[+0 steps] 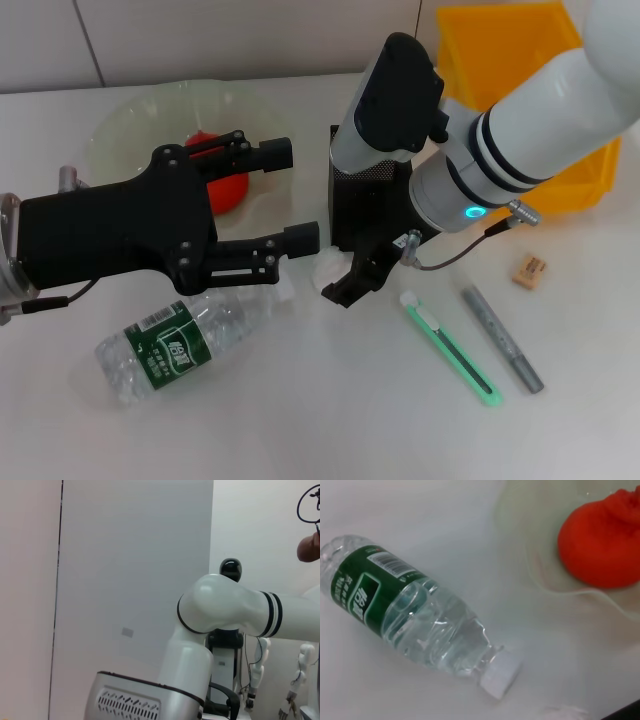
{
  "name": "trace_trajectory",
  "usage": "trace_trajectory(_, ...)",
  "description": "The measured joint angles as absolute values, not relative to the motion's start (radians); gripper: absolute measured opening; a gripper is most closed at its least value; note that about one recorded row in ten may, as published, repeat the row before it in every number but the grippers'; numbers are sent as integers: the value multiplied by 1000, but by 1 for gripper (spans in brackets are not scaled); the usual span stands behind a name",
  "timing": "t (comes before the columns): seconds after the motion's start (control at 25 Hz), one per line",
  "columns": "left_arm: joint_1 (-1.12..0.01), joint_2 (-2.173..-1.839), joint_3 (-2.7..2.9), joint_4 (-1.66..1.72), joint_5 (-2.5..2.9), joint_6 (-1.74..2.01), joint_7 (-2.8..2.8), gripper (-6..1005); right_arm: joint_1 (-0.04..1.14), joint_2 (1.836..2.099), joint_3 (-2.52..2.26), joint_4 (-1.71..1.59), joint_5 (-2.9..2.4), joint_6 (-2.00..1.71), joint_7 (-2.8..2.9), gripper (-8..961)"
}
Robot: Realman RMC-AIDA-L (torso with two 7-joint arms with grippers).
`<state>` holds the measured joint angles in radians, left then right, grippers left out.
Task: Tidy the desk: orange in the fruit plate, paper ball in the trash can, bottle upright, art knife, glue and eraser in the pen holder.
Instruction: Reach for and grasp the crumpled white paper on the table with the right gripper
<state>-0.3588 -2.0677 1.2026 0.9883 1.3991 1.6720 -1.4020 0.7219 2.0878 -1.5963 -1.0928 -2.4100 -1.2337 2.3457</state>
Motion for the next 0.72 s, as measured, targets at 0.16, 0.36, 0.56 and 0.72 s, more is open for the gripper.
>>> trace_trajectory(0.16, -359, -2068, 1203, 989, 1399, 1672, -1402, 828, 727, 2088, -1615, -1069, -2395, -1218, 2345, 762)
trace_trajectory(0.36, -359, -2068, 1204, 989, 1399, 1675, -1402, 828, 727, 2088, -1632, -1056, -2394, -1208, 2344, 753)
trace_trajectory(0.56, -355, -2068, 1208, 989, 1399, 1677, -1402, 828, 727, 2088, -1635, -1052, -2394, -1195, 2344, 730)
trace_trajectory(0.72, -354, -2068, 1209, 989, 1399, 1685, -1402, 828, 727, 2088, -1642, -1050, -2394, -1187, 2344, 712)
